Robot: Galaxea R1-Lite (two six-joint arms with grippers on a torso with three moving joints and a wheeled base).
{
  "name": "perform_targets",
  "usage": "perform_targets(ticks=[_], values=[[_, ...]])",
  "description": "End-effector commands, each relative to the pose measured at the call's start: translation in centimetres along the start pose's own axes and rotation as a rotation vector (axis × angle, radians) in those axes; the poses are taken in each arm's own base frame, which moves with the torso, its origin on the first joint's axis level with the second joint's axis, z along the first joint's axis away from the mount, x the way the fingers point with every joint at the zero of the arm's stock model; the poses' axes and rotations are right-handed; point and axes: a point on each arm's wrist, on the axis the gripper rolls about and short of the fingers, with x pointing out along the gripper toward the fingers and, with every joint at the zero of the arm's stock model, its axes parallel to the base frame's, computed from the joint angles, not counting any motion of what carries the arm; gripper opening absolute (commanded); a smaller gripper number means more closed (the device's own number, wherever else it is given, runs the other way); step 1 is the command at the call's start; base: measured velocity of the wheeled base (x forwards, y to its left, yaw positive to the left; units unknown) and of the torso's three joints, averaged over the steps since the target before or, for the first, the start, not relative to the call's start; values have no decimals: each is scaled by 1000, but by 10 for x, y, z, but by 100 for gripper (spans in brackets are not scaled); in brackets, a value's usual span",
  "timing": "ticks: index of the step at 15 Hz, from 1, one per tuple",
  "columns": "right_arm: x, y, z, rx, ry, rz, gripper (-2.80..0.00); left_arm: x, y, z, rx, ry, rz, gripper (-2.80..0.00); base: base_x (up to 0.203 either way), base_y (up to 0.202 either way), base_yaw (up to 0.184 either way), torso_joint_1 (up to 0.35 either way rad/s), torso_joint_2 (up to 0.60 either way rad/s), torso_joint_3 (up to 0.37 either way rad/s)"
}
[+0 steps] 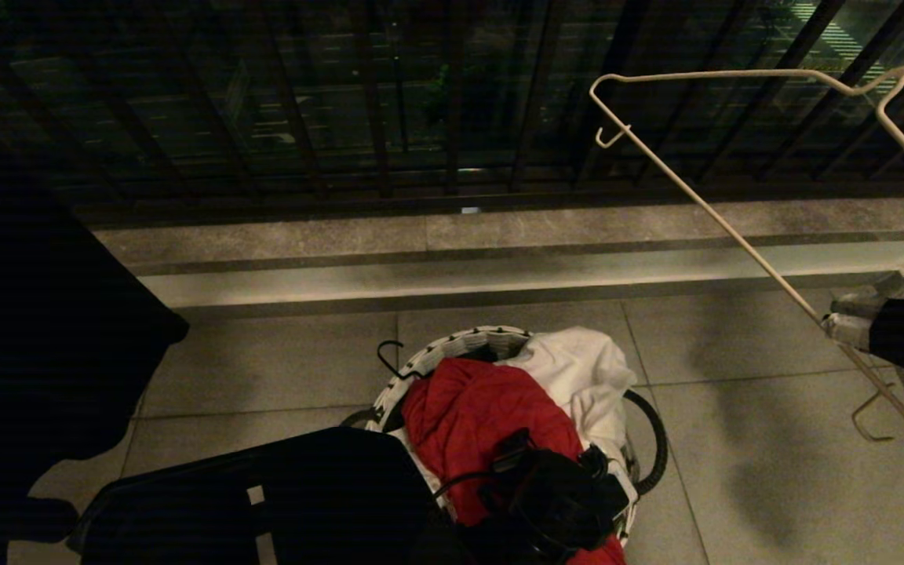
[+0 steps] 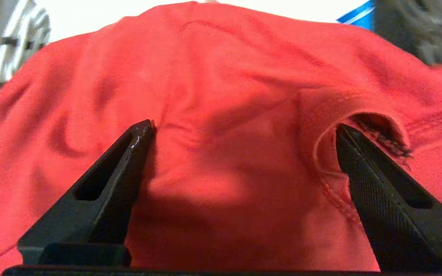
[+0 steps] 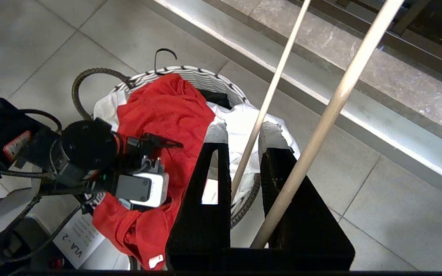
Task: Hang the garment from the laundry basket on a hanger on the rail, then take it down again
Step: Pick up clothes from the basket
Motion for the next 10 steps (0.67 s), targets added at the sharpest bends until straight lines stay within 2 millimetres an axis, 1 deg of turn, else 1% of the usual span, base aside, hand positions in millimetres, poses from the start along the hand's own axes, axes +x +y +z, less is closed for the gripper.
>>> perform_targets(ticks=[1,4,7,10], values=[[0,0,0,-3,-2,4,-280,-1,6,2,-2,-5,17,0,0,0,0,0,0,0],[0,0,0,-3,-2,4,-280,0,15,3,-2,4,52,0,0,0,0,0,0,0],[-1,0,0,-4,-4,2,-280,-5,25,11,-20,-17,71,0,0,0,0,0,0,0],[-1,1,1,-5,-5,1,-280,-4,24,10,-18,-14,69,0,0,0,0,0,0,0]])
